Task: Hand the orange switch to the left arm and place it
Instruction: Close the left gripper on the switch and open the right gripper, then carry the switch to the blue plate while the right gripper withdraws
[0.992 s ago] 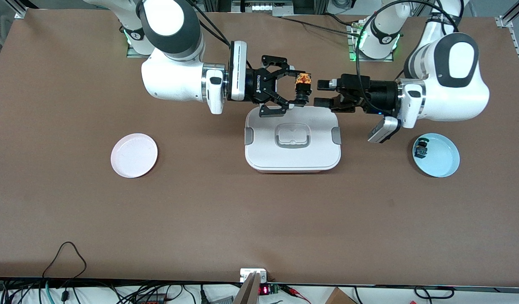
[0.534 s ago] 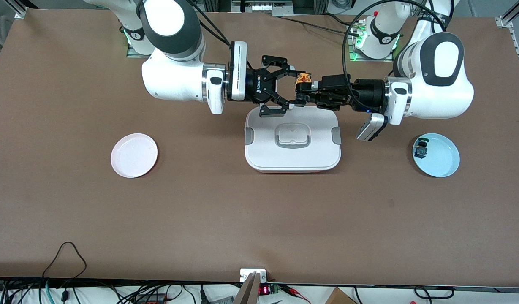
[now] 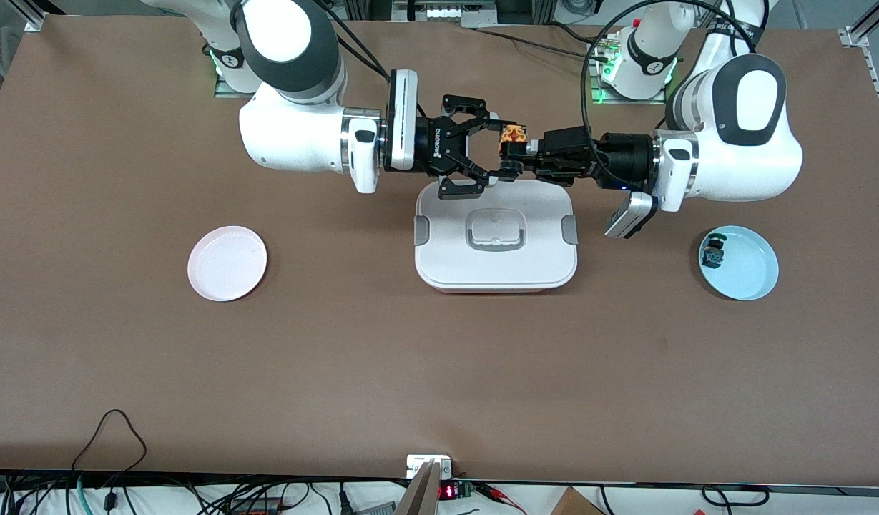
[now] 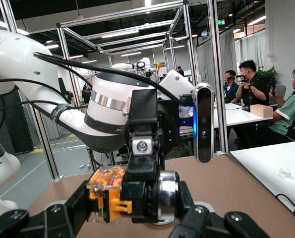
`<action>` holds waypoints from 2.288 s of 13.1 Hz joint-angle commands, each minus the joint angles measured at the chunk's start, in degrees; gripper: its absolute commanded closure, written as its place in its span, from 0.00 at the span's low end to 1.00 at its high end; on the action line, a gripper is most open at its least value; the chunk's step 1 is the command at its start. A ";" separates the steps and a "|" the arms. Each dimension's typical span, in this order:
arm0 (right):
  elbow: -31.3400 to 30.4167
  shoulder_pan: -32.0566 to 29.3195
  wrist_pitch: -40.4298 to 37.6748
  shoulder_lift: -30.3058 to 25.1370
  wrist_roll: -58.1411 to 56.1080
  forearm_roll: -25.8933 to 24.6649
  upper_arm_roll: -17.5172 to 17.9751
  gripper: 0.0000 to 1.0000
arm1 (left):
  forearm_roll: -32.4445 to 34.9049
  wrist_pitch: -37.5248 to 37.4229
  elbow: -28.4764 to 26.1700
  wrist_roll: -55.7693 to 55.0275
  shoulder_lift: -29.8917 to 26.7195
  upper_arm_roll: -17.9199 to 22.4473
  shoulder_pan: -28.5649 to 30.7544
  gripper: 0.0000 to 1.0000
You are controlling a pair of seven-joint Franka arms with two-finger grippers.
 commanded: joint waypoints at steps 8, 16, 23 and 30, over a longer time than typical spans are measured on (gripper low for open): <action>1.11 -9.62 -14.33 -0.07 3.68 -2.88 -0.47 0.00 | -1.18 -1.56 -1.44 1.25 -2.34 -1.27 0.90 0.86; 0.31 -26.84 -43.41 -0.07 3.50 -14.39 -0.47 0.00 | 9.77 -5.25 -0.91 1.87 -1.55 -0.92 2.93 0.86; 0.66 -39.78 -57.68 -0.25 5.25 -25.63 -0.56 0.00 | 40.96 -19.74 4.71 3.26 1.17 -0.83 9.25 0.86; 5.66 -40.84 -59.87 -2.80 19.56 -43.12 -2.23 0.00 | 82.78 -19.94 6.21 26.79 2.93 -0.83 11.72 0.86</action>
